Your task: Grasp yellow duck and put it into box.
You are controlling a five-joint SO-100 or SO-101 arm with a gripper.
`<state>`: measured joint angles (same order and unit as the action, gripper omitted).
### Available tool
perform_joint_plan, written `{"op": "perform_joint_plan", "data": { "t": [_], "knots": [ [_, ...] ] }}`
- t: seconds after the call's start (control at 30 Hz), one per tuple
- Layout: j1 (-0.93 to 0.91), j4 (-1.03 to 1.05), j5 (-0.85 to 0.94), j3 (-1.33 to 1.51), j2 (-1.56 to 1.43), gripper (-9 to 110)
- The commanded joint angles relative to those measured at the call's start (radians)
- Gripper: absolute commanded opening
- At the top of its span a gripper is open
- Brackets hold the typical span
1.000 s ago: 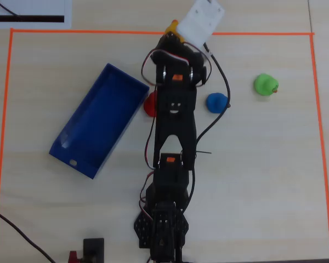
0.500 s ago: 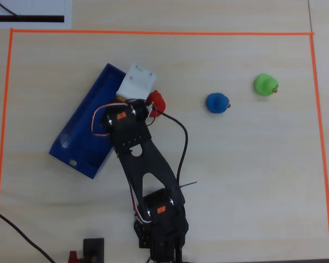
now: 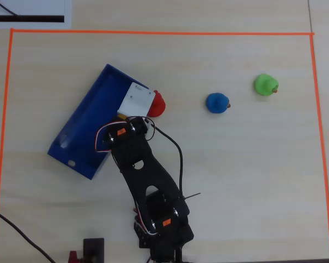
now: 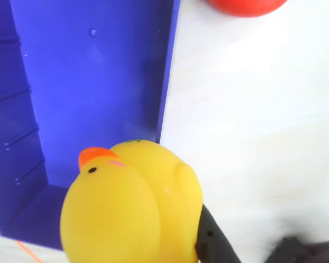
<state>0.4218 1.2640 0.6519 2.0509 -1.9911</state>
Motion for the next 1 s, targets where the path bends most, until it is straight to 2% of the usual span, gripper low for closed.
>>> {"op": "perform_joint_plan", "data": {
  "t": [0.0,0.3,0.7,0.73,0.97],
  "knots": [
    [0.043,0.017,-0.025,-0.101,-0.008,0],
    [0.109,0.028,-0.043,-0.224,0.058,0],
    [0.206,-0.21,-0.049,-0.114,0.166,0],
    [0.206,-0.221,-0.049,-0.114,0.176,2],
    [0.173,-0.224,0.014,-0.098,0.199,33]
  ]
}}
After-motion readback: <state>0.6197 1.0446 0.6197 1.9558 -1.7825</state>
